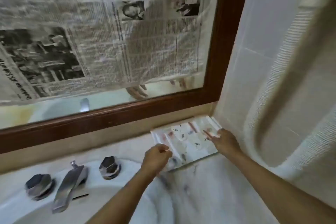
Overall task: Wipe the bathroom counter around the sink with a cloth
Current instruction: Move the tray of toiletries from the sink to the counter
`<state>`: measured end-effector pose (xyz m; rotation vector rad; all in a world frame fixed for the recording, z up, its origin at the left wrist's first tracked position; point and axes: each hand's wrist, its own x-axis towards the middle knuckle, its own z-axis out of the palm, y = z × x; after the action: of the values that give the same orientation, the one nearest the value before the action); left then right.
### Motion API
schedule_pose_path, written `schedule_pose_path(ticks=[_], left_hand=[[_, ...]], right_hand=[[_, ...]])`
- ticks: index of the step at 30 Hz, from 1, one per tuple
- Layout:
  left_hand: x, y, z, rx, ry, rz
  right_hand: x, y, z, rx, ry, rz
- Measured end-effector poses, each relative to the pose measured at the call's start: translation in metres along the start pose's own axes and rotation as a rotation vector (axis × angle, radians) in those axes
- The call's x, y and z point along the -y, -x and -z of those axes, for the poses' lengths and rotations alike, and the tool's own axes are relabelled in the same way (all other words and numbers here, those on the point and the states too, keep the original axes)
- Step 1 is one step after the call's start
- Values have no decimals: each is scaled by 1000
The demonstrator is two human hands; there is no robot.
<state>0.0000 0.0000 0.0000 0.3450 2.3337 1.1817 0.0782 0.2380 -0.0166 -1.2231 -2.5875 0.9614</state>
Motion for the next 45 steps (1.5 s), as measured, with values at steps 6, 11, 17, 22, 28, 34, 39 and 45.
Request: schedule_pose_path(ticks=[6,11,17,22,28,34,39,45], left_hand=[[15,-51,-21,-116,-61,116],[25,-67,-29,-215,-94,164],[24,-64,-29,-176,-91,198],[24,-50,-16,-205,-3,213],[23,1,16,-263,201,146],[61,111,67,-382,385,160],[107,244,109,-452,486,203],[198,392,164,-632,594,256]], right_hand=[[-11,-49,-21,-36,126,-52],[-14,-65,-28,-80,160,-103],[-16,-62,-32,-188,-40,-148],[-20,-43,-33,-228,-197,-220],[-5,12,-21,-235,-283,-257],[18,110,-19,-141,-435,-207],[61,226,-24,-36,-515,-206],[114,367,-81,135,-577,-110]])
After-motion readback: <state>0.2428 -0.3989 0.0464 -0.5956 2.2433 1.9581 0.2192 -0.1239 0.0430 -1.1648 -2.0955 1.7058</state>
